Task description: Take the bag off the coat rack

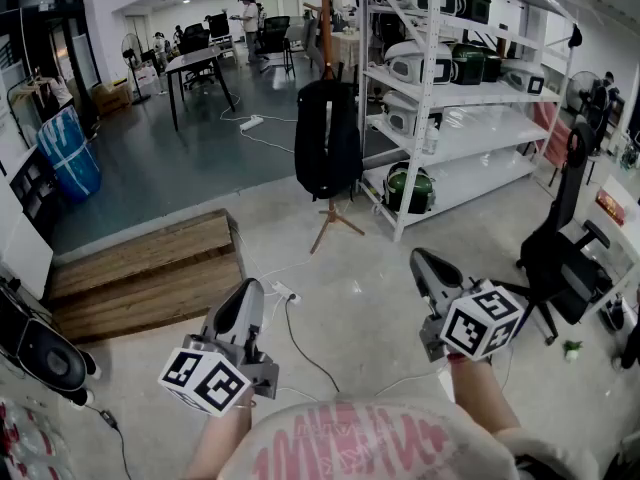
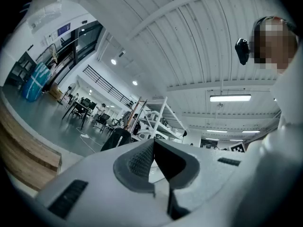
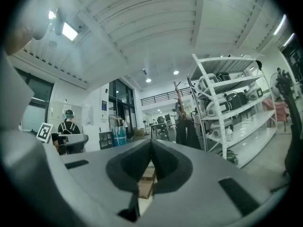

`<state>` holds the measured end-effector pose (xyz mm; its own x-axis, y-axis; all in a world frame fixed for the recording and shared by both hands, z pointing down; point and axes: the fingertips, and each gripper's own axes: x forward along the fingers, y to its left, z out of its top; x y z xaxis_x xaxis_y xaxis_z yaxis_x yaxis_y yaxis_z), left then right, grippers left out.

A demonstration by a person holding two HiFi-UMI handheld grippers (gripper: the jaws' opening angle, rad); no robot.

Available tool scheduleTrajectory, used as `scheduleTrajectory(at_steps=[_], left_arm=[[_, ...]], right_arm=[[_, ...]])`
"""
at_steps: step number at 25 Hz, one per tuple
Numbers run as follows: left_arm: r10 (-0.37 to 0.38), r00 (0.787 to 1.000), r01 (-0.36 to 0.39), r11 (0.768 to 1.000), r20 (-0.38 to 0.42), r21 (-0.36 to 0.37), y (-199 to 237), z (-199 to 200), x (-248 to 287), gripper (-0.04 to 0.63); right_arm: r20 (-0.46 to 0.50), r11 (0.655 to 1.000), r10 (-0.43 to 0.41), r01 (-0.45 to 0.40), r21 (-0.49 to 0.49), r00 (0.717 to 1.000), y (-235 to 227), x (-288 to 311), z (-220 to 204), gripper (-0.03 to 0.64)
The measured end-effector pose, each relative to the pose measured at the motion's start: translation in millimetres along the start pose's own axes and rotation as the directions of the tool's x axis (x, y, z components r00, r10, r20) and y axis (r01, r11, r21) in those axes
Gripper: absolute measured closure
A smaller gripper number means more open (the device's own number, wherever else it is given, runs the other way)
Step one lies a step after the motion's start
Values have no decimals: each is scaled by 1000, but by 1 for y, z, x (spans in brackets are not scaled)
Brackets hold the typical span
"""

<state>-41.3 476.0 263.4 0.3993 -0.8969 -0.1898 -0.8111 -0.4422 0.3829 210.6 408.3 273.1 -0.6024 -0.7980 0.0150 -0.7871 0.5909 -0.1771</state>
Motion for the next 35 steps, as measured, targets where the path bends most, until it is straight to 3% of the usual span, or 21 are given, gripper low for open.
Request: scheduleTrajectory(at_steps=[18, 25, 30, 35], left_arm=[[9, 1000, -9, 999, -2, -43, 21, 3, -6, 592], [-16, 1000, 16, 998, -9, -52, 42, 3, -10, 592], [-45, 997, 41, 998, -61, -53, 58, -5, -20, 592], [-2, 995, -7, 995, -97, -95, 92, -22, -42, 592]], right_arm=[[-31, 1000, -13, 13, -11, 999, 10, 12, -5, 612], [23, 996, -53, 51, 67, 998, 15, 17, -6, 612], [47, 983, -115, 107, 153, 992, 19, 10, -21, 612], [-44, 963, -114, 121, 241, 993, 34, 19, -69, 612]])
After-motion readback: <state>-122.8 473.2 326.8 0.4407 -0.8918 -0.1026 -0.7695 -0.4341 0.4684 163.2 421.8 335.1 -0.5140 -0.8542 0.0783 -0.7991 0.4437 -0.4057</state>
